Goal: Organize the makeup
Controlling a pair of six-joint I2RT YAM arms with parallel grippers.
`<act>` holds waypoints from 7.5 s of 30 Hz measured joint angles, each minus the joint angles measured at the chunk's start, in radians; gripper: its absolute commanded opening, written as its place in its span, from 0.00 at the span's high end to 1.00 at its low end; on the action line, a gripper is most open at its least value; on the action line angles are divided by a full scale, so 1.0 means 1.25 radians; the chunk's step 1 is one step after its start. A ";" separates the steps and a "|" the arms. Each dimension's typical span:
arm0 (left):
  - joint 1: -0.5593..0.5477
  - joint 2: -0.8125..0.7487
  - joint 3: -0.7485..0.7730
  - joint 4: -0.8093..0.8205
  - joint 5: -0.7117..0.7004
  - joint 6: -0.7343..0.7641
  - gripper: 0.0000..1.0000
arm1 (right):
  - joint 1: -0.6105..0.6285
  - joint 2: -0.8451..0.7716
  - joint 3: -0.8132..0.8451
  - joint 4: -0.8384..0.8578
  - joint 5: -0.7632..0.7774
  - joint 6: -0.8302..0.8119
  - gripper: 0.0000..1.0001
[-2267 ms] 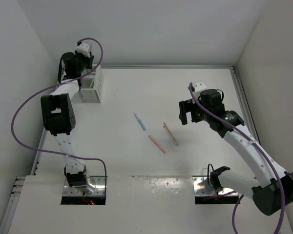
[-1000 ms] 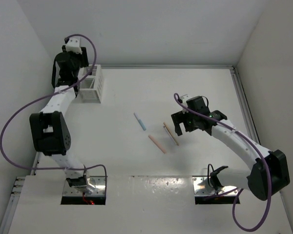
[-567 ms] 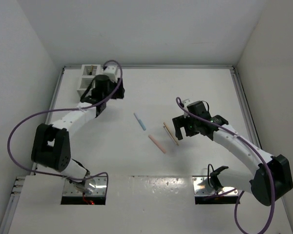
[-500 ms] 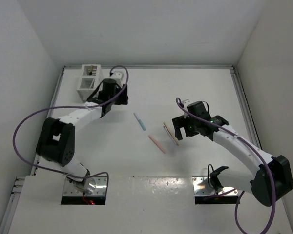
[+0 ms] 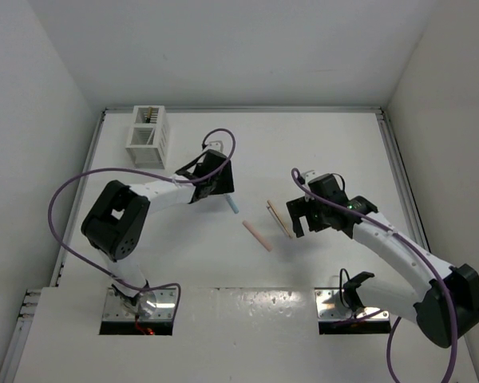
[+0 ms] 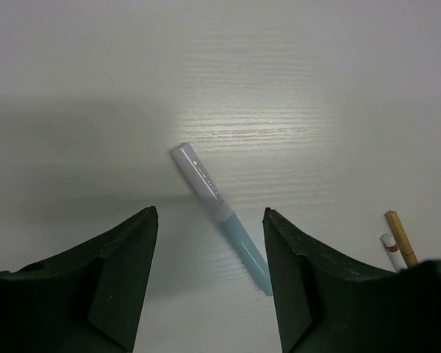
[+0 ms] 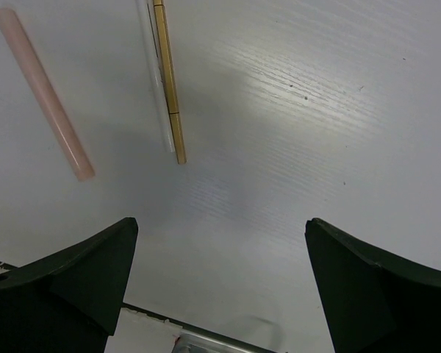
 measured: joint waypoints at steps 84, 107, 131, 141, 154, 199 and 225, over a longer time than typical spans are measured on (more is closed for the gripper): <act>0.523 0.354 0.377 0.569 0.227 0.521 0.48 | 0.001 0.116 0.028 0.029 0.020 -0.066 0.05; 0.374 -0.230 0.235 0.129 0.022 0.157 0.44 | 0.005 0.085 0.013 0.020 -0.008 -0.033 0.11; -0.183 0.040 -0.007 -0.100 0.083 -0.159 0.32 | 0.010 0.000 -0.046 -0.011 0.006 -0.006 0.08; -0.244 0.108 0.068 -0.101 0.061 -0.178 0.32 | 0.010 -0.010 -0.047 -0.020 0.021 -0.007 0.08; -0.276 0.092 0.052 -0.111 0.062 -0.193 0.33 | 0.010 -0.026 -0.064 -0.012 0.004 -0.005 0.26; -0.262 0.140 0.117 -0.135 0.114 -0.211 0.38 | 0.089 0.272 -0.059 0.222 -0.204 0.117 0.92; -0.247 0.153 0.133 -0.141 0.153 -0.211 0.38 | 0.057 0.341 0.015 0.146 -0.173 0.054 1.00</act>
